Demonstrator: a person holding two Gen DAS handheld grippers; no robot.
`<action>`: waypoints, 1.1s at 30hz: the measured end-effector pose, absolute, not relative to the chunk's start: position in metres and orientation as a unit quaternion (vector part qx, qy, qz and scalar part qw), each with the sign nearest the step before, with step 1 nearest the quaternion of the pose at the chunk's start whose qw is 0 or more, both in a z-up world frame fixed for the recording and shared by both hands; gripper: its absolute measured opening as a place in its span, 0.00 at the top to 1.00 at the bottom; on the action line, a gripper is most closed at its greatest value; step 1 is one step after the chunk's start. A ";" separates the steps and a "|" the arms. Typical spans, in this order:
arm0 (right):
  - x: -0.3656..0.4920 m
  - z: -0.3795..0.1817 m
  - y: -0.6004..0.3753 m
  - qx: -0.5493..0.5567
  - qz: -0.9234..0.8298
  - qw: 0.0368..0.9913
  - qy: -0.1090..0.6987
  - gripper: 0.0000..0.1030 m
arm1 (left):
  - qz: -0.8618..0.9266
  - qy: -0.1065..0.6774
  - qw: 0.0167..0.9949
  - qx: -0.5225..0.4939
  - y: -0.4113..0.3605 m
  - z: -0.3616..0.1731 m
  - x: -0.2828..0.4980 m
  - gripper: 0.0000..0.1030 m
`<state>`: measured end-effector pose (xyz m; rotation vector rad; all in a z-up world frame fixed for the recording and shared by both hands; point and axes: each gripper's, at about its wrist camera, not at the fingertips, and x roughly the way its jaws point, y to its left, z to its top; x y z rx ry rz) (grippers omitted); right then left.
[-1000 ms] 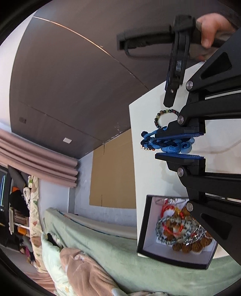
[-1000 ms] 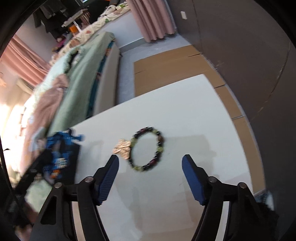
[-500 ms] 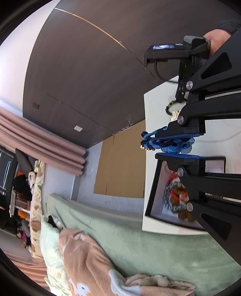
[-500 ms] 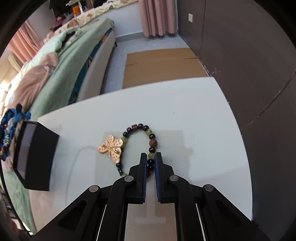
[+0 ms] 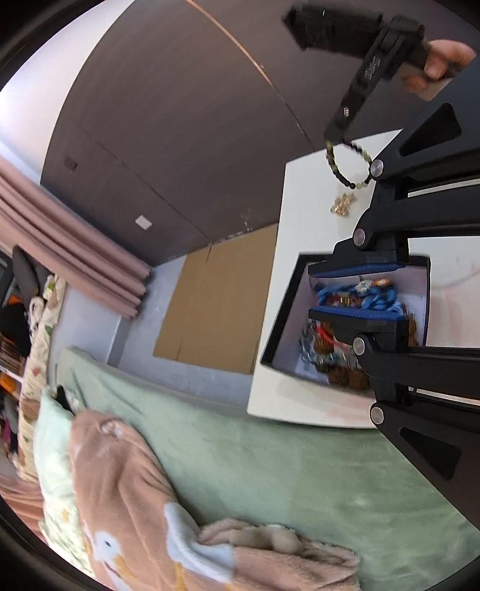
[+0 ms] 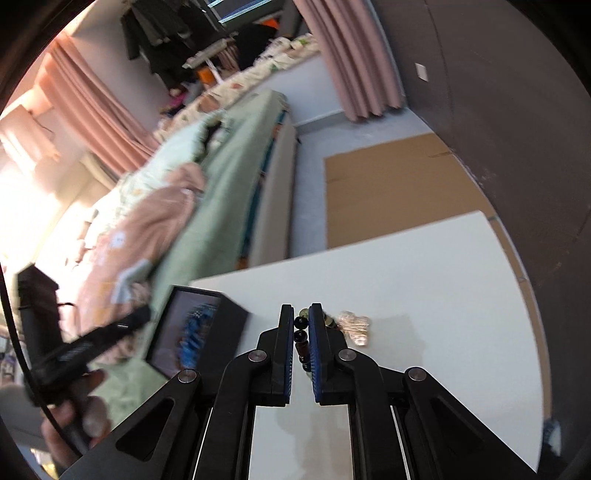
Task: Organize jewelry
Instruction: 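Lower the blue bracelet into the box with the left tool while the right tool grasps the dark bead bracelet, then lower the dark bead bracelet into the box and open the right tool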
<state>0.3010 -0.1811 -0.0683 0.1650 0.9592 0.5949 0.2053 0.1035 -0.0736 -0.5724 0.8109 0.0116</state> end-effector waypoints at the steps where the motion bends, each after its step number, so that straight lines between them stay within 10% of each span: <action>1: 0.297 -0.064 -0.176 0.082 0.292 0.841 0.448 0.91 | 0.009 0.388 0.879 -0.277 0.105 -0.074 0.204 0.83; 3: 0.291 -0.059 -0.168 0.089 0.310 0.839 0.439 0.91 | 0.010 0.382 0.880 -0.283 0.110 -0.072 0.202 0.67; 6: 0.282 -0.051 -0.150 0.099 0.339 0.834 0.425 0.91 | 0.013 0.360 0.886 -0.290 0.117 -0.066 0.196 0.00; 22: 0.262 -0.060 -0.069 0.126 0.424 0.781 0.441 0.89 | 0.056 0.331 0.888 -0.315 0.162 -0.059 0.180 0.00; 26: 0.268 -0.070 -0.072 0.127 0.401 0.783 0.459 0.34 | 0.057 0.330 0.887 -0.318 0.165 -0.059 0.178 0.00; 33: 0.280 -0.071 -0.106 0.137 0.362 0.797 0.463 0.22 | 0.050 0.329 0.891 -0.310 0.160 -0.057 0.179 0.00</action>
